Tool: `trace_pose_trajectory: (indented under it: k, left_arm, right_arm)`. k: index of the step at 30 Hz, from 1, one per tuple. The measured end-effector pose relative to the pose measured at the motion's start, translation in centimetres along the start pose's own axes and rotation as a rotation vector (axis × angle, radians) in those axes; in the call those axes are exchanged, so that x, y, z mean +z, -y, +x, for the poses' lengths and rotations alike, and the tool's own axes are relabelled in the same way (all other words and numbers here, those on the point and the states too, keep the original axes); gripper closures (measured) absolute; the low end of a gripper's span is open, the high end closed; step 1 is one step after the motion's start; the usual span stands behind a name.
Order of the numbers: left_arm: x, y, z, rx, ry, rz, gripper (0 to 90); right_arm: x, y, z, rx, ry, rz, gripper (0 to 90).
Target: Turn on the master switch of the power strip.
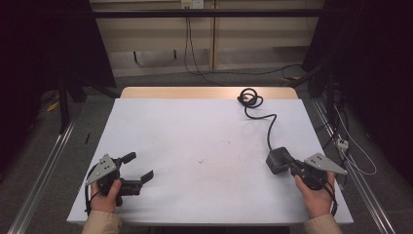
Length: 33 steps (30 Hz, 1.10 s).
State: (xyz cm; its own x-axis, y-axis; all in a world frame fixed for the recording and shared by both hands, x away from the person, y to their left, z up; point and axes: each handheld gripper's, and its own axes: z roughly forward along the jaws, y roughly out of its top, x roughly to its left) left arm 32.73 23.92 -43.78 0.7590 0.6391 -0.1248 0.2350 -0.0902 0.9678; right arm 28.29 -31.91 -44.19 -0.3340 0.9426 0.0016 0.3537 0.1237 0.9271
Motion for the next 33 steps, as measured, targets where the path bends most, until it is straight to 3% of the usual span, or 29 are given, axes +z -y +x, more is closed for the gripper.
trace_pose_trajectory:
  k: [13,29,33]
  left_arm:
    - [0.09,0.03,-0.02,-0.002,-0.002,0.001,2.7]
    - [0.11,0.04,0.00,-0.003,-0.001,-0.001,2.7]
    - [0.07,0.04,0.04,-0.002,-0.001,0.000,2.7]
  right_arm:
    - [0.00,-0.04,0.01,-0.003,0.006,-0.010,90.0]
    - [0.01,-0.37,0.61,0.017,-0.034,-0.042,89.9]
    - [0.04,-0.45,0.72,0.045,-0.042,-0.052,82.9]
